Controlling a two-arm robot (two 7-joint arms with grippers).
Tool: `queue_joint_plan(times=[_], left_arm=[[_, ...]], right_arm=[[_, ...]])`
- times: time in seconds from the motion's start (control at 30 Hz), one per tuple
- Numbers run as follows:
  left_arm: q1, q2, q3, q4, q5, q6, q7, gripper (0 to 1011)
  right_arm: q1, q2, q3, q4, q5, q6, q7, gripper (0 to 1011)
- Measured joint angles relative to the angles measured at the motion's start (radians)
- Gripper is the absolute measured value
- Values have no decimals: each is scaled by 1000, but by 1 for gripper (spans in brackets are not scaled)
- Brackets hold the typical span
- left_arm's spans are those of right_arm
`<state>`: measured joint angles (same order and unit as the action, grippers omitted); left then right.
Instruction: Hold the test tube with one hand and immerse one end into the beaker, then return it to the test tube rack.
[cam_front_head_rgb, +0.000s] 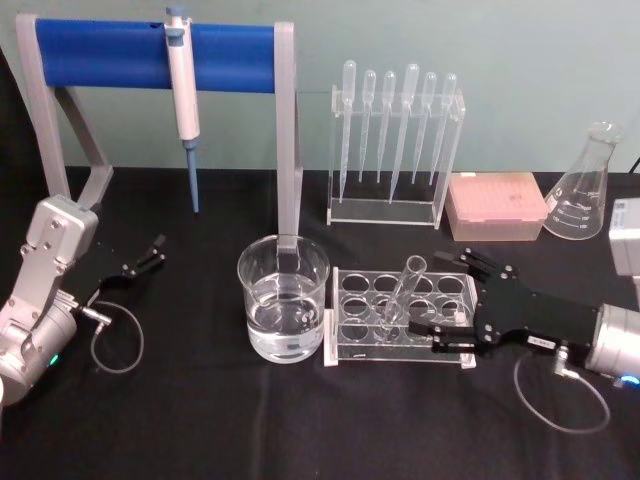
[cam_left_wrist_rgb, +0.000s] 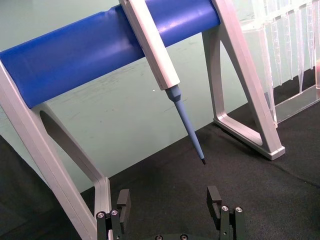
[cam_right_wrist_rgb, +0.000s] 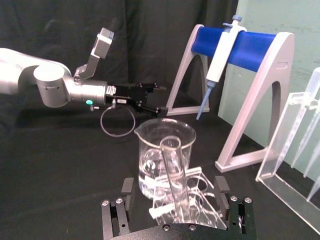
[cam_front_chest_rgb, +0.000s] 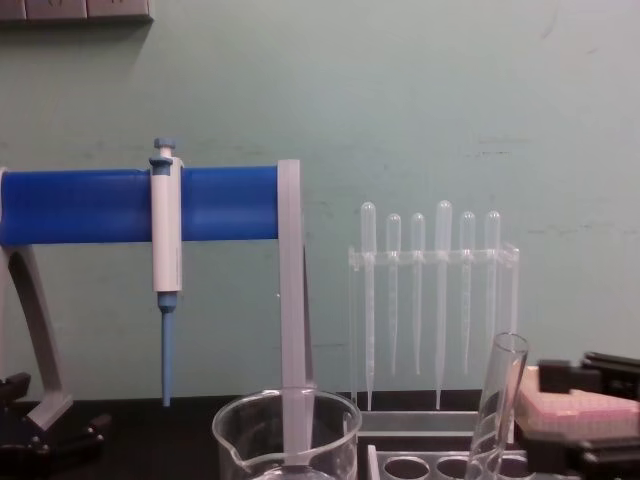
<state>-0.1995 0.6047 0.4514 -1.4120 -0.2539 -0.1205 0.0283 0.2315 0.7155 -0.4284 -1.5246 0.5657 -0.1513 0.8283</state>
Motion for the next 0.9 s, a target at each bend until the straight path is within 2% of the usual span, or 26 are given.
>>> queue_joint_plan(times=[0.2,0.4,0.57,0.9], left_arm=[[0,0,0,0,0,0,0,1000],[0,0,0,0,0,0,0,1000],[0,0,0,0,0,0,0,1000],[0,0,0,0,0,0,0,1000]], right_arm=[[47,-37,-30,29,5,21,0,1003],[71,-56,-49,46,8,29,-2,1003],[83,-62,-61,55,3,33,-6,1003],[81,-61,-59,53,4,33,-7,1002]])
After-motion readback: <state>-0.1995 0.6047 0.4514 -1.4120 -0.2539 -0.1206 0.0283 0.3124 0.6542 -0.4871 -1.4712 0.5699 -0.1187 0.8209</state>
